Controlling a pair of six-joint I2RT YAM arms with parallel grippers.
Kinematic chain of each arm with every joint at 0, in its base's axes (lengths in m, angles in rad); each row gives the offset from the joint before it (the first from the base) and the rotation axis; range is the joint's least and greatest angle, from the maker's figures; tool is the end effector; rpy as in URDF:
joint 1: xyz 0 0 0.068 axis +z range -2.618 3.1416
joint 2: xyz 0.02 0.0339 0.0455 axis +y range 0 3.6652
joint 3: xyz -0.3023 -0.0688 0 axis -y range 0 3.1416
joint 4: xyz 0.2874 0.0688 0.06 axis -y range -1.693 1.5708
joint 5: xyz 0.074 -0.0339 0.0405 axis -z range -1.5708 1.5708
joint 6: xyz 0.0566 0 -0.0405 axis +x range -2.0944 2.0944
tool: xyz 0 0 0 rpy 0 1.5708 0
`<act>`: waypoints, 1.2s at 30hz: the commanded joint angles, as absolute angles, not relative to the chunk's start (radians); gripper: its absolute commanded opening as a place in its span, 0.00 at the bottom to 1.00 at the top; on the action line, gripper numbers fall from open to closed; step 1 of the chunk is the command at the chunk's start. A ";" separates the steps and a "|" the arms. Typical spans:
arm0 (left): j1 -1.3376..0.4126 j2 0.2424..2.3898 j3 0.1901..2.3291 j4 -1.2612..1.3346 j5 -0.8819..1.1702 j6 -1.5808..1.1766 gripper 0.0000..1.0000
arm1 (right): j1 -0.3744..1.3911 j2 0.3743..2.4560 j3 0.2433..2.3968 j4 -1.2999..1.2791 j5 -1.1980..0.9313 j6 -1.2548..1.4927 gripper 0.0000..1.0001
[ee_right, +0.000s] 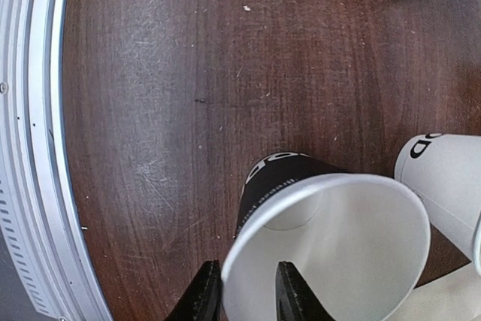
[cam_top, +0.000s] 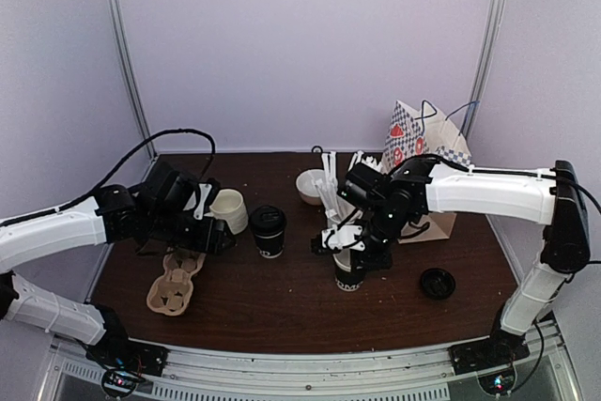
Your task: Pack the takeout coffee
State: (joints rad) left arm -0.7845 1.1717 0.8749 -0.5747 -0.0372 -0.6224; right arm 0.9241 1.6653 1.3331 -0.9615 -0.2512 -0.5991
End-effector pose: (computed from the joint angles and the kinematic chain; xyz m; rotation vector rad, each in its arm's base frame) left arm 0.1989 -0.1956 0.2654 0.1876 2.5213 -0.5604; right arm 0.2147 0.3078 0.2535 -2.0237 2.0489 0.4237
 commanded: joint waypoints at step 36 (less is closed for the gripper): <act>-0.778 1.093 0.836 -0.564 -0.049 -0.603 0.68 | 1.205 1.593 1.425 -1.057 -0.297 -0.699 0.77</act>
